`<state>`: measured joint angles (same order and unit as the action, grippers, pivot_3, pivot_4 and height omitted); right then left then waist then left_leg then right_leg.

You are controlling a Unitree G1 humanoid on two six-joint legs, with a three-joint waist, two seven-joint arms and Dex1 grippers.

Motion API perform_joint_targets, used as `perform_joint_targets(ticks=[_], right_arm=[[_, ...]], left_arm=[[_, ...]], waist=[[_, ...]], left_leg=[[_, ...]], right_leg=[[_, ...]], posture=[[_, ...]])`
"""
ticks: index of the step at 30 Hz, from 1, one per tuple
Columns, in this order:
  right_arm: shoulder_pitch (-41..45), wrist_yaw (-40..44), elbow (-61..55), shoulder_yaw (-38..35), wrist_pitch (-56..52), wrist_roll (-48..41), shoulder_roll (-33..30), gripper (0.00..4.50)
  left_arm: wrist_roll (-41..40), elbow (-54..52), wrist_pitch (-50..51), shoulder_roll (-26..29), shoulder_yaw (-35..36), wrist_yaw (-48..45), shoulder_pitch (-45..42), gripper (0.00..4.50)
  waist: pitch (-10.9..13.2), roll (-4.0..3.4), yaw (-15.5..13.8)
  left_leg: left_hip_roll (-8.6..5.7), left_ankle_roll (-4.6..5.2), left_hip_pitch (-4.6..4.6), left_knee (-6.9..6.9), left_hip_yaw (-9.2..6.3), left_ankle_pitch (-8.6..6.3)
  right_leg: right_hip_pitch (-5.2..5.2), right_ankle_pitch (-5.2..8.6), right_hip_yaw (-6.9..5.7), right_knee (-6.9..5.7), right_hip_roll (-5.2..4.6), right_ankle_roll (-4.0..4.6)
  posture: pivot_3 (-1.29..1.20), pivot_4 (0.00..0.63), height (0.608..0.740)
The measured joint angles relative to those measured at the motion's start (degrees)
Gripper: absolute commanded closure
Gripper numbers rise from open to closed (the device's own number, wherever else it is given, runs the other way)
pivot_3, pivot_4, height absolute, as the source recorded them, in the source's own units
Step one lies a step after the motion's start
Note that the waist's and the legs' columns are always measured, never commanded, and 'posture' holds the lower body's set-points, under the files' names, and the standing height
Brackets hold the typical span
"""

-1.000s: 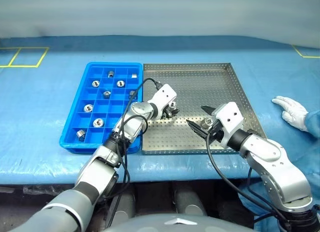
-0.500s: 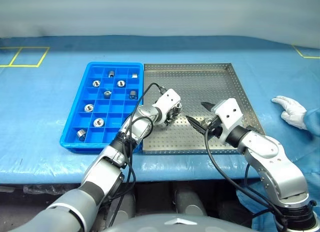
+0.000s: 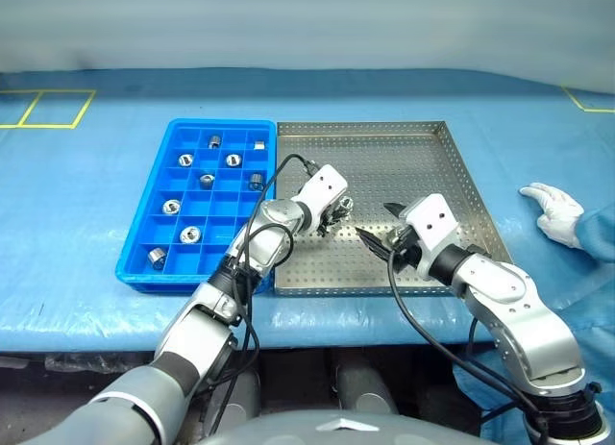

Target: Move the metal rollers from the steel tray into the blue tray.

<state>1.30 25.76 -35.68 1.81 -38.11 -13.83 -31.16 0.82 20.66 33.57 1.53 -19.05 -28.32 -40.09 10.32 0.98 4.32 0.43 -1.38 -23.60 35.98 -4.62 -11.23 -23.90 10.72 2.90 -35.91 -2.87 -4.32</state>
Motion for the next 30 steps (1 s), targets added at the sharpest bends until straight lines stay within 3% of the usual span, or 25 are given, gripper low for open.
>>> perform_joint_targets(ticks=[12, 16, 22, 30], right_arm=[[0.05, -0.74, 1.77, 1.22, 0.28, 1.78, 0.89, 0.90], [0.12, -1.04, 2.58, 1.22, 0.44, 1.98, 2.10, 0.90], [4.61, -5.09, 9.42, -1.60, 0.54, 0.82, 9.68, 0.90], [17.72, -7.16, 29.07, -1.78, 2.44, 2.07, 14.44, 0.90]], left_arm=[[-15.08, -14.75, 2.35, 5.51, 8.86, -12.23, 6.39, 2.42], [-15.24, -15.49, 2.25, 6.89, 9.31, -11.66, 7.34, 2.42], [-13.88, -18.73, 0.96, 9.54, 9.65, -7.81, 8.05, 2.42], [-12.56, -23.26, 1.05, 13.80, 9.77, -5.83, 11.36, 2.42]], waist=[[-0.02, -0.03, 0.01], [-0.02, -0.03, -0.06], [-0.02, -0.04, 0.21], [-0.04, -0.07, 0.24]], left_leg=[[0.01, 0.00, 0.05, 0.03, 0.02, 0.00], [0.00, 0.00, 0.04, 0.03, 0.02, 0.00], [0.03, 0.01, 0.07, 0.04, 0.06, 0.01], [0.04, 0.02, 0.10, 0.00, 0.09, 0.02]], right_leg=[[0.04, 0.00, 0.02, -0.03, 0.00, 0.00], [0.04, 0.00, 0.02, -0.02, 0.00, 0.00], [0.04, -0.03, 0.07, -0.04, 0.03, -0.01], [0.04, -0.05, 0.14, -0.05, 0.07, -0.02]], posture=[[-0.10, 0.150, 0.740], [-0.10, 0.150, 0.740], [-0.10, 0.150, 0.740], [-0.06, 0.150, 0.740]])
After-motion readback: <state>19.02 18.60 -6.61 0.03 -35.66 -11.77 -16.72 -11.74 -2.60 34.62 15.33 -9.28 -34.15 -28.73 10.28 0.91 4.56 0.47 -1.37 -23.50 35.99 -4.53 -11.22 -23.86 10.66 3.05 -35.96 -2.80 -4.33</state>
